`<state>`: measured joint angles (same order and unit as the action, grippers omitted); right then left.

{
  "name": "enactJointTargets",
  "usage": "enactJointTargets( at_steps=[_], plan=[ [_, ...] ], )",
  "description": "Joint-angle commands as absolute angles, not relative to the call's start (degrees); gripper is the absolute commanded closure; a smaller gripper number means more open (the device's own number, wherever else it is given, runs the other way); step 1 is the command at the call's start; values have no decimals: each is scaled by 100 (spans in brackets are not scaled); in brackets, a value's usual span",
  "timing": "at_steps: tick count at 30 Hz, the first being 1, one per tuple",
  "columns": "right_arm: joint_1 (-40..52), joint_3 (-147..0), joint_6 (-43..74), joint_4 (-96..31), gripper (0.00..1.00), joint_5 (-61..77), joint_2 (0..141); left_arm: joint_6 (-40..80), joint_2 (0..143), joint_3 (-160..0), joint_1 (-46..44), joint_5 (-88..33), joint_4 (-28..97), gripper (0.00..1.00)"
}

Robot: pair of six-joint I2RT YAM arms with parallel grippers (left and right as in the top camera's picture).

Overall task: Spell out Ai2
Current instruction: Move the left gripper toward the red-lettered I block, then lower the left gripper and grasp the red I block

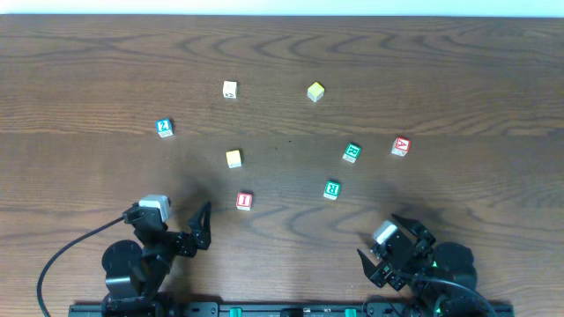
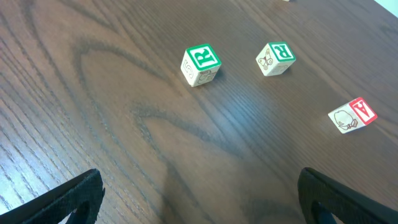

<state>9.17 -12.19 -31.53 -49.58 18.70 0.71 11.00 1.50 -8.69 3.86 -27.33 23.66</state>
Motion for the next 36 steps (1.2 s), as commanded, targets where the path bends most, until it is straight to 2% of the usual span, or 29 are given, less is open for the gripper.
enactJointTargets(
  at_steps=[1, 9, 23, 29, 36],
  plan=[
    [869, -1135, -3183, -4958, 1, 1973, 32, 1358, 467, -805, 213, -3326, 2010, 4],
    [869, -1135, -3183, -4956, 1, 1973, 32, 1149, 2276, -1304, -449, -2676, 1741, 5],
    [869, -1135, -3183, -4956, 1, 1973, 32, 510, 6128, -3844, -2231, -572, 2126, 4],
    [869, -1135, -3183, -4958, 1, 1973, 32, 731, 7647, -4668, -2696, -532, 2696, 5],
    [869, -1135, -3183, -4958, 1, 1973, 32, 993, 8132, -4805, -2744, -1068, 2897, 5]
  ],
)
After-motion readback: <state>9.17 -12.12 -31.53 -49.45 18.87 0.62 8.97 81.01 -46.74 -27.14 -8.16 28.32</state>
